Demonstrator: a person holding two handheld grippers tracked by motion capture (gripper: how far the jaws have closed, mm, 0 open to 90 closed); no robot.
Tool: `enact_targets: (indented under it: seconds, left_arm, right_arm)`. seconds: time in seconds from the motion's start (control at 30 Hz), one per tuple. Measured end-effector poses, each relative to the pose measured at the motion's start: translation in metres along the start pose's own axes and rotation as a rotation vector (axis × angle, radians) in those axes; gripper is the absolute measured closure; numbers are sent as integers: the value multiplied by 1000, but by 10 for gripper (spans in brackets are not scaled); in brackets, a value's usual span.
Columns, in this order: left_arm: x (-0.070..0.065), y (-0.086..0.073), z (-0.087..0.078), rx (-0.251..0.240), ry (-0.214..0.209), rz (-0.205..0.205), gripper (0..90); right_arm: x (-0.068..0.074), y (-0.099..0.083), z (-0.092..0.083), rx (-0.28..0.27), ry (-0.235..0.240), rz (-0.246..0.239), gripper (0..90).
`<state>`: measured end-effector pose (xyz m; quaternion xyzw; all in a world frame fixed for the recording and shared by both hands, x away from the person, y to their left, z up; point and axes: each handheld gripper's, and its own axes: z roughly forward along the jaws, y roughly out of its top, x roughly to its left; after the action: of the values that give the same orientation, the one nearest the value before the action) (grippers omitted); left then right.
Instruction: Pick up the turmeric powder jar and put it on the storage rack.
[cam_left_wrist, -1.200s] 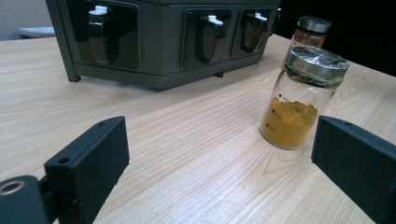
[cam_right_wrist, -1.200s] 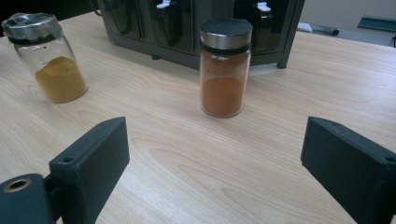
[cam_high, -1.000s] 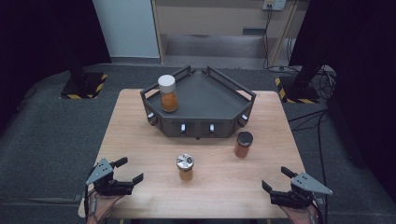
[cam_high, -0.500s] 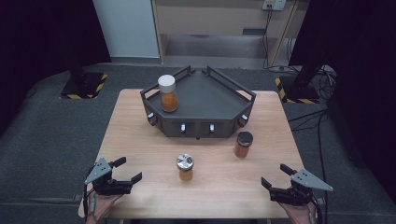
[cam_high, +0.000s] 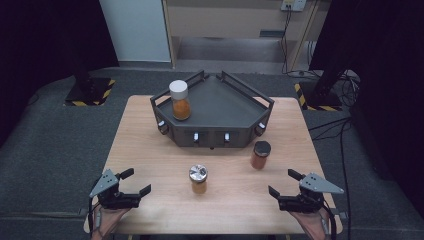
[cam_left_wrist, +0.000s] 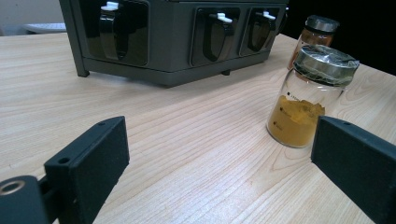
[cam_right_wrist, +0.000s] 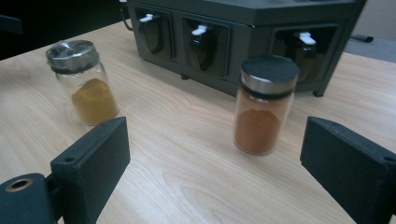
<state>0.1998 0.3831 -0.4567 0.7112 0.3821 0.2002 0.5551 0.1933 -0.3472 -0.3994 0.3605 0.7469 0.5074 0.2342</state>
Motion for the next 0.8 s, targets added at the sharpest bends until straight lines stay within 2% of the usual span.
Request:
enact_targets:
  seconds: [0.27, 0.43, 0.6, 0.73, 0.8]
  left_arm:
    - [1, 1, 1, 7, -5, 3, 33]
    - [0, 1, 1, 10, -5, 3, 33]
    - [0, 1, 2, 13, -4, 2, 33]
    - [0, 1, 2, 15, -3, 3, 33]
    - [0, 1, 2, 16, -4, 4, 33]
  right_arm:
    - [4, 18, 17, 9, 54, -41, 81]
    - [4, 26, 28, 8, 99, -44, 81]
    - [9, 38, 44, 25, 148, -86, 82]
    - [10, 43, 51, 35, 171, -97, 81]
    - [11, 47, 58, 39, 197, -90, 82]
